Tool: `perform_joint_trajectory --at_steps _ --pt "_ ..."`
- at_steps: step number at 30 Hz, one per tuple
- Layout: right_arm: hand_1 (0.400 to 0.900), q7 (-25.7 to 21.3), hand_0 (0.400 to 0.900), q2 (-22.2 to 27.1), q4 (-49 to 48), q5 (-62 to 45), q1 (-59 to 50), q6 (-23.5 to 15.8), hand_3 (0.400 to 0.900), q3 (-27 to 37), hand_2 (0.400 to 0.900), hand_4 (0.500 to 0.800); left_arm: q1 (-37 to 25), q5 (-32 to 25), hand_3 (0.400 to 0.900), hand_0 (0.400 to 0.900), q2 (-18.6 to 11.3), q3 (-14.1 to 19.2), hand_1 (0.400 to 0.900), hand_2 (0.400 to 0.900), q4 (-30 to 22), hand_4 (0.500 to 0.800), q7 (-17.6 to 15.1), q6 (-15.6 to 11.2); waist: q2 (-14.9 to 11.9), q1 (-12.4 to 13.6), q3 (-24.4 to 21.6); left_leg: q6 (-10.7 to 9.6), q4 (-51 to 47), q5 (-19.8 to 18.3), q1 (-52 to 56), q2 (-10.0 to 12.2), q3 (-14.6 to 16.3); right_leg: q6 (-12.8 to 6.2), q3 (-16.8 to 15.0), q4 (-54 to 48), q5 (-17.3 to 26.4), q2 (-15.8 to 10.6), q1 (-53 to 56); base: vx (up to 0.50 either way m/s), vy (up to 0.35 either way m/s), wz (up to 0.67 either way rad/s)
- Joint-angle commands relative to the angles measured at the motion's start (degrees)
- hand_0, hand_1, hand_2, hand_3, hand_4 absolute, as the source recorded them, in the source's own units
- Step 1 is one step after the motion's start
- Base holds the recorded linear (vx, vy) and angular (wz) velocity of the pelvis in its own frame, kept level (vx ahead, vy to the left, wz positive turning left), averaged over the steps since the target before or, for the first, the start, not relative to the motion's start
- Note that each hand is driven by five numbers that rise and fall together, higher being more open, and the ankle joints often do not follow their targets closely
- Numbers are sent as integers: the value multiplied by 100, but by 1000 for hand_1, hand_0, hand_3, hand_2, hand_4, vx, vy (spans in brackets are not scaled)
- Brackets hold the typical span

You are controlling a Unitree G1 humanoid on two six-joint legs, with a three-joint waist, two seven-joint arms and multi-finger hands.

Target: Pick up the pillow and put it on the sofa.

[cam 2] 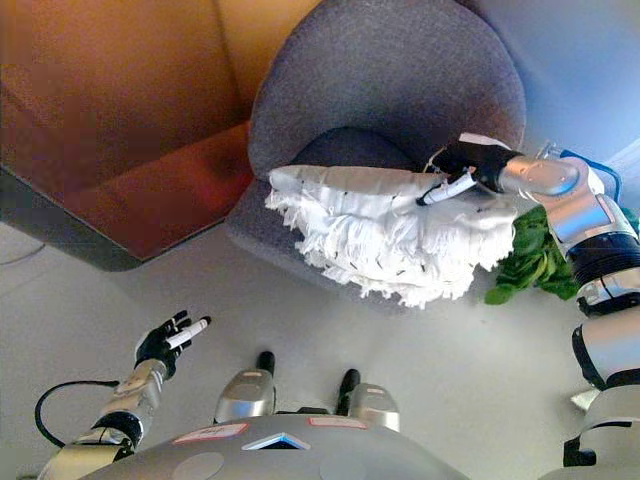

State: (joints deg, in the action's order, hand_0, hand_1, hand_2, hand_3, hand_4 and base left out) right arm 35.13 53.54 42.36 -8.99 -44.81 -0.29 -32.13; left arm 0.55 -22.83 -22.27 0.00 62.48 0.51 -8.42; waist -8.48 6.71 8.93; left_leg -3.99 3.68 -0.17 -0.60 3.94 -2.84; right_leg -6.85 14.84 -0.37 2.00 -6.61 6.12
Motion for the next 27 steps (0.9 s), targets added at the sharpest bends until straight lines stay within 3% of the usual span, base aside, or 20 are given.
perform_joint_trajectory --at_steps 1,4,9,19,21,22,23,27 --pt "400 83 400 584 623 -783 -1925 -427 400 79 400 500 352 216 900 900 -302 0 900 900 -39 800 -117 -179 -183 470 -482 17 -271 274 122 -4 310 156 -149 186 87 152 -300 191 -83 23" --pt "400 483 400 539 1312 -766 -2349 -349 400 -128 400 500 485 291 900 900 -253 -4 900 900 133 800 -38 -309 -206 657 -539 -52 -464 386 102 -4 246 209 19 -81 42 195 -93 163 -73 28" --pt "400 552 400 231 2014 -375 -2699 -168 400 -300 400 500 626 285 900 900 -205 -46 900 900 248 800 3 -475 -161 952 -521 -158 -678 564 -16 6 136 246 404 -375 41 202 68 94 -49 21" --pt "400 -71 400 132 2638 -294 -2901 608 400 -44 400 500 741 282 900 900 -400 -16 900 900 262 800 131 -592 -78 1402 -203 -250 -646 719 -451 105 -165 407 796 -125 -223 310 -71 59 -88 31" --pt "400 -540 400 203 2687 -335 -2861 811 400 87 400 500 720 288 900 900 -512 -13 900 900 220 800 162 -618 -39 1485 -76 -261 -579 743 -584 115 -304 474 889 104 -360 357 -162 30 -170 36" --pt "510 -707 510 243 2707 -314 -2827 959 510 162 510 566 718 292 900 900 -549 0 900 900 194 800 185 -632 -17 1511 -26 -267 -542 749 -645 118 -352 501 918 199 -419 376 -203 -4 -184 42" --pt "900 -939 900 317 2760 -128 -2795 1098 900 240 900 800 705 289 900 900 -597 -1 900 900 158 800 200 -663 22 1544 58 -279 -501 774 -748 118 -435 537 953 319 -483 401 -289 -49 -156 37" --pt "900 -1918 900 416 2908 95 -2751 1504 900 325 900 800 668 105 900 900 -705 -55 900 900 106 800 223 -767 187 1600 388 -362 -507 785 -937 159 -601 593 917 550 -691 487 -506 -82 -173 19"
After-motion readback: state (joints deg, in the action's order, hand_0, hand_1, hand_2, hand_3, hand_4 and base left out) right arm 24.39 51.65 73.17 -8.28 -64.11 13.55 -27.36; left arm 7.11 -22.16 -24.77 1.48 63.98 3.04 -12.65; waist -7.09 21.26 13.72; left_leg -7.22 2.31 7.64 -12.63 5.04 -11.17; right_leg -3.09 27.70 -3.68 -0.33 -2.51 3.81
